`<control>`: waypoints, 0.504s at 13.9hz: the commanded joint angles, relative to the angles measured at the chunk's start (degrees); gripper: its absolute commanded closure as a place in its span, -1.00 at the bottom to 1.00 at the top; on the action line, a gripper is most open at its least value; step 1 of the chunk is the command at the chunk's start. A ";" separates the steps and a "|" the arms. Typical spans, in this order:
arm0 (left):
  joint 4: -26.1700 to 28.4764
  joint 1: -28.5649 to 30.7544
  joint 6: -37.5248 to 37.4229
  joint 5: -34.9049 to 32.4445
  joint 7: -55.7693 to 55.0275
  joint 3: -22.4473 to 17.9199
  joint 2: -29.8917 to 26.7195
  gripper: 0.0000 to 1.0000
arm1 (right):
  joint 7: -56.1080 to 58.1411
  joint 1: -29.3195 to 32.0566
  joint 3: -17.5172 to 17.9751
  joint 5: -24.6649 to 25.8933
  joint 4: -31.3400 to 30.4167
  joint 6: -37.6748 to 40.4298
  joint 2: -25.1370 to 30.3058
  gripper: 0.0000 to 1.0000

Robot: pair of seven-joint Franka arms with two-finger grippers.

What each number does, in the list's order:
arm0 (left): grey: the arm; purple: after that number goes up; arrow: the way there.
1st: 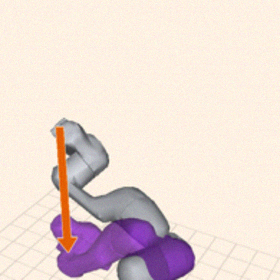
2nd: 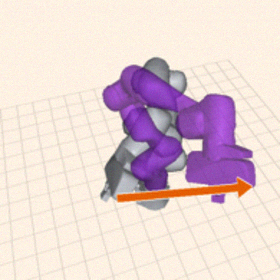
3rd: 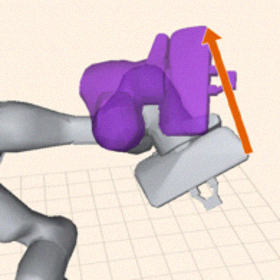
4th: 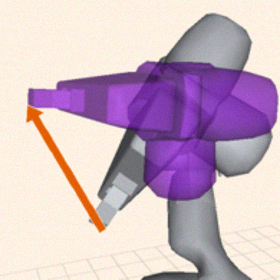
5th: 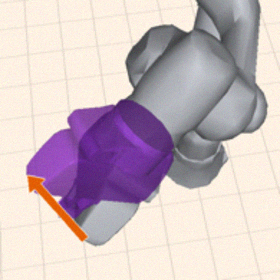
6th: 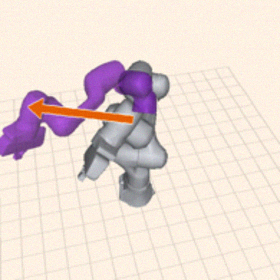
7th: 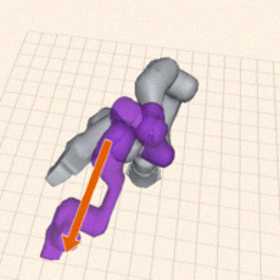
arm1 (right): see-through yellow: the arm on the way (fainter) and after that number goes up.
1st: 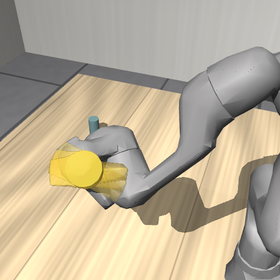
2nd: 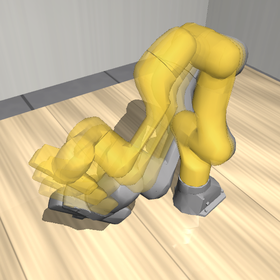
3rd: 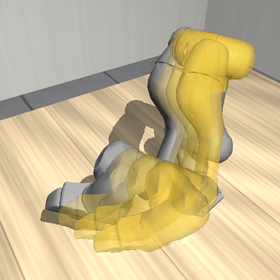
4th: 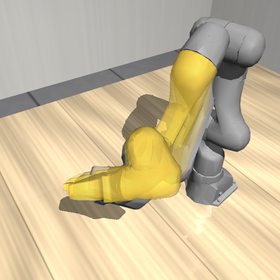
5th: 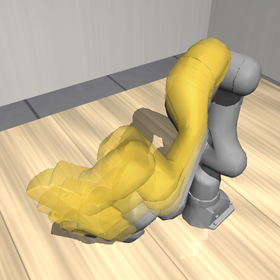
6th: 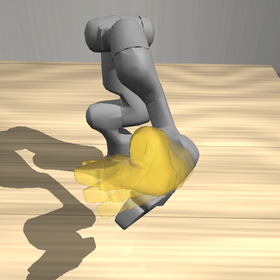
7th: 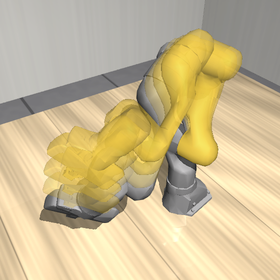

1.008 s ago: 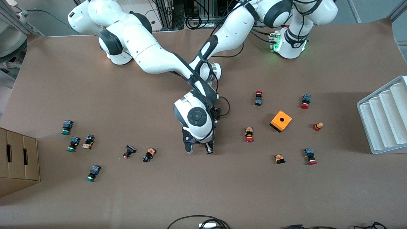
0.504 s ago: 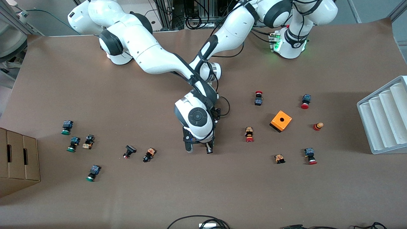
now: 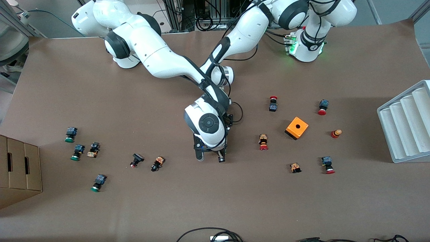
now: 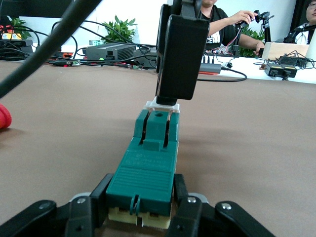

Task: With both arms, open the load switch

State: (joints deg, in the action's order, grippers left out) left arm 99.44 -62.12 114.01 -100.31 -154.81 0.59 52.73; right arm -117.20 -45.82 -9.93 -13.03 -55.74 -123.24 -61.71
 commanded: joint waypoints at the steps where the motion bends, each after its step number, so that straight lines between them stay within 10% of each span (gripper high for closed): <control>1: -1.53 0.68 0.59 -1.12 -0.32 0.02 0.62 -0.06 | -1.63 0.12 0.79 -1.83 2.92 2.65 -1.05 0.48; 7: -1.53 0.68 0.59 -1.12 -0.32 0.11 0.62 -0.06 | -1.54 0.03 0.88 -1.83 2.74 3.62 0.36 0.50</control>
State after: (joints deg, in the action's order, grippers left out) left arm 99.44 -62.12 114.01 -100.31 -154.81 0.59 52.73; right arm -117.21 -45.87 -9.70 -13.03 -55.52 -123.16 -61.28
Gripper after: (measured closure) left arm 0.467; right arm 0.744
